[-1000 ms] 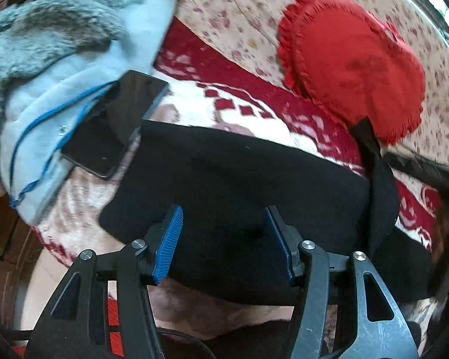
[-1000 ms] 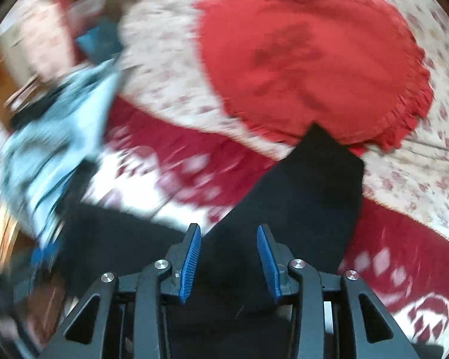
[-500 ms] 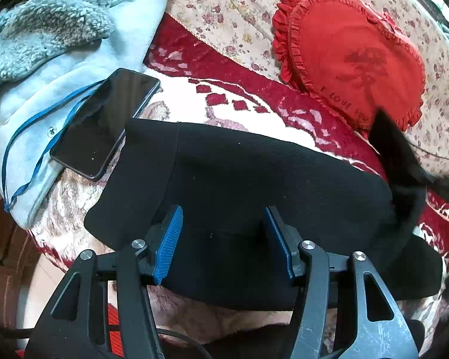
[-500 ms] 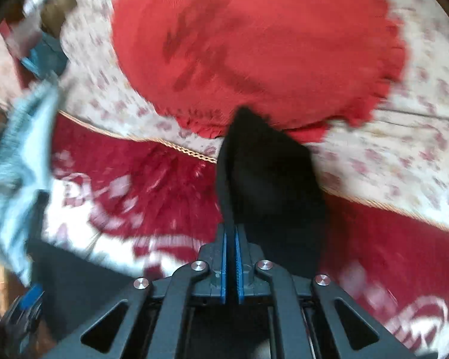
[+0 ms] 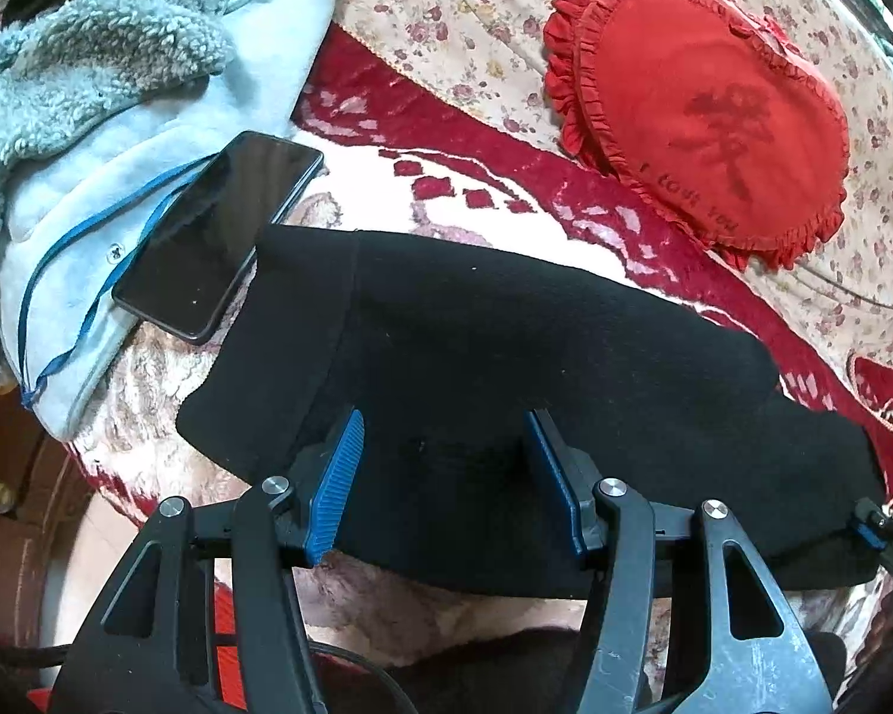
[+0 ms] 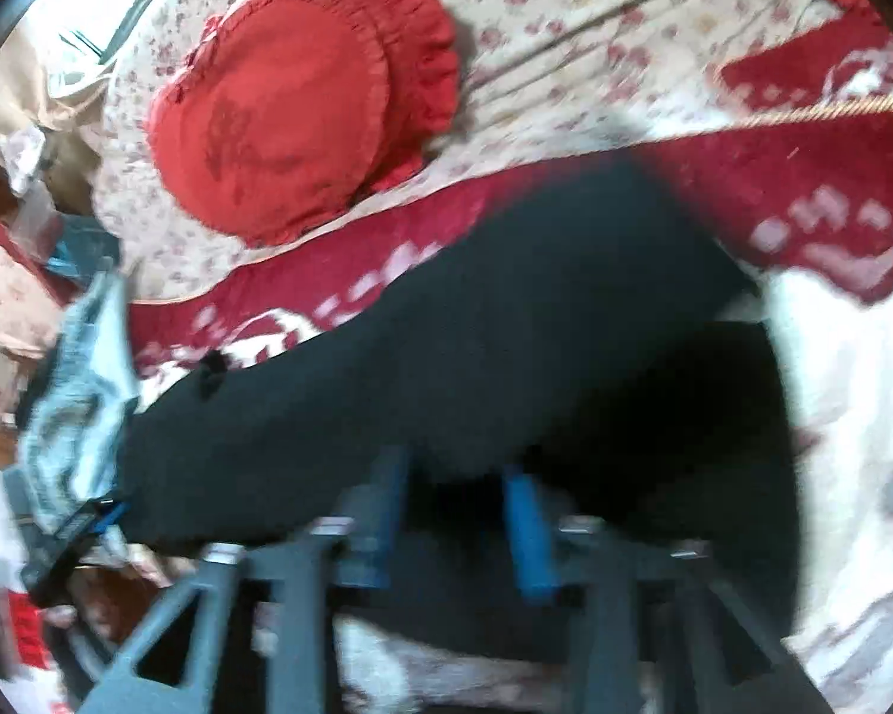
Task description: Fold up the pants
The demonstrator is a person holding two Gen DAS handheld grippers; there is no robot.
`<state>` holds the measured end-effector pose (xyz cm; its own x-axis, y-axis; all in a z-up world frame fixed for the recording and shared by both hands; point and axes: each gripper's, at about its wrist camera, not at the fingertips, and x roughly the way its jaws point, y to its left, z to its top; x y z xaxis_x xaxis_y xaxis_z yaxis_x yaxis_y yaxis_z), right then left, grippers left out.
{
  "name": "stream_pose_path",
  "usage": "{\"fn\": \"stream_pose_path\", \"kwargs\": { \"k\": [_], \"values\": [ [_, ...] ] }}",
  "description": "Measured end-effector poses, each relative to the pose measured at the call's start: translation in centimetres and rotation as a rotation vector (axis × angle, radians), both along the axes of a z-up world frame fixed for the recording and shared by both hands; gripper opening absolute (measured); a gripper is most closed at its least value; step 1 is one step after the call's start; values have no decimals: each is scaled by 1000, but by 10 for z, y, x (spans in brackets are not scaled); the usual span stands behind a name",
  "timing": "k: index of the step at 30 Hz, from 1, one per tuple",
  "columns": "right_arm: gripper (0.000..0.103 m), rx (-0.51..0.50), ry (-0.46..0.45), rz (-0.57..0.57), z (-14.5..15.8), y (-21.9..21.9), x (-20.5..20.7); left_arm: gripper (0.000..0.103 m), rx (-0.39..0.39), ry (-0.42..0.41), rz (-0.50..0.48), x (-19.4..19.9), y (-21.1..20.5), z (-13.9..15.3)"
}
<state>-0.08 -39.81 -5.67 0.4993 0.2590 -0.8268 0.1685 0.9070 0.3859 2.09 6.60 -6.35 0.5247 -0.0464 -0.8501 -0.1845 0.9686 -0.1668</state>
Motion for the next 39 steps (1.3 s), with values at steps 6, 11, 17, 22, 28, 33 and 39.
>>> {"fn": "stream_pose_path", "kwargs": {
  "k": [6,11,17,22,28,33,39],
  "values": [
    [35,212,-56,-124,-15,-42,11,56,19,10,1,0,-3,-2],
    [5,127,-117,-71,6,-32,18,56,8,16,0,0,-2,0],
    [4,61,-190,1,52,-24,-36,56,2,2,3,-5,3,6],
    [4,33,-88,0,11,-24,-47,56,4,9,15,-11,8,8],
    [20,29,-36,-51,-3,-43,-50,56,33,-14,30,-25,26,20],
    [22,-150,-50,-151,40,-59,-65,56,44,-11,79,-32,51,20],
    [23,-59,-163,159,64,16,-13,56,33,21,112,-28,63,5]
  ]
}}
